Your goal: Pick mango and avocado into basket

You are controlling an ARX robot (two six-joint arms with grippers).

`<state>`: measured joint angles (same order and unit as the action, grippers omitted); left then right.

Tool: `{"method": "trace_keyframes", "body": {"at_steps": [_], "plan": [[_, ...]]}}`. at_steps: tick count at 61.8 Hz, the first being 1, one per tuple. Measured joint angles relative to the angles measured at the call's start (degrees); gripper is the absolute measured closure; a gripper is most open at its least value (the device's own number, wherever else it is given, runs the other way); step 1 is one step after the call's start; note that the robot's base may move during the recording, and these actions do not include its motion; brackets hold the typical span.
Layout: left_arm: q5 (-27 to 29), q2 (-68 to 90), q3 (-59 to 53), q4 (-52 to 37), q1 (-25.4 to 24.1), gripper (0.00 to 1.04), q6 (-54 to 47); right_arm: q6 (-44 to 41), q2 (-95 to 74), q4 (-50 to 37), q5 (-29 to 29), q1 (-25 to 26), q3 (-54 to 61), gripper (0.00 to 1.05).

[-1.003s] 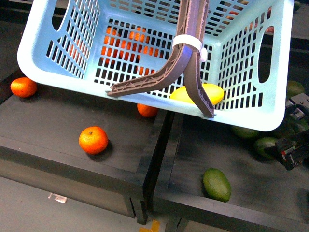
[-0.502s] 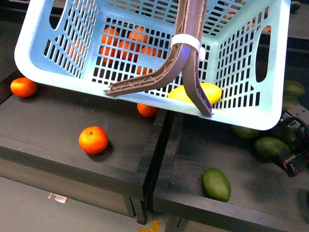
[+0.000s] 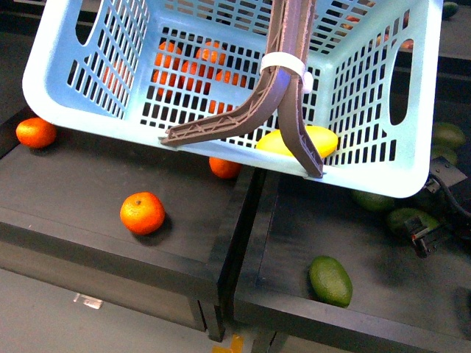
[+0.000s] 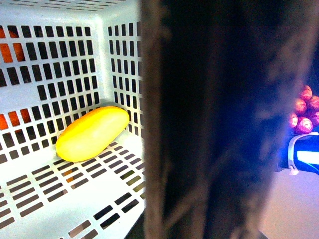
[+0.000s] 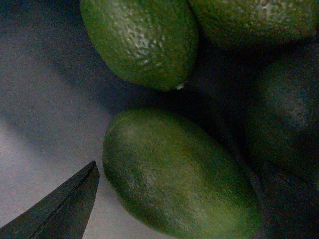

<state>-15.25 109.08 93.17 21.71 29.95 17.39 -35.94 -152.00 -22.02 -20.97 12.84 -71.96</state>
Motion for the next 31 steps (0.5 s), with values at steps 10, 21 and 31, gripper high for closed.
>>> {"method": "trace_keyframes", "body": {"at_steps": [10,21,31], "plan": [[0.0,0.0,0.0,0.0,0.0,1.0,0.0,1.9,-1.8,-0.8,1.0,-0.7,-2.1,0.08],[0.0,0.0,0.0,0.0,0.0,1.0,0.0,4.0,-3.3,-2.3,2.6,-0.7,-3.6,0.08],[0.0,0.0,0.0,0.0,0.0,1.0,0.0,5.4,-3.7,-2.9,3.0,-0.7,-4.0,0.08]]}}
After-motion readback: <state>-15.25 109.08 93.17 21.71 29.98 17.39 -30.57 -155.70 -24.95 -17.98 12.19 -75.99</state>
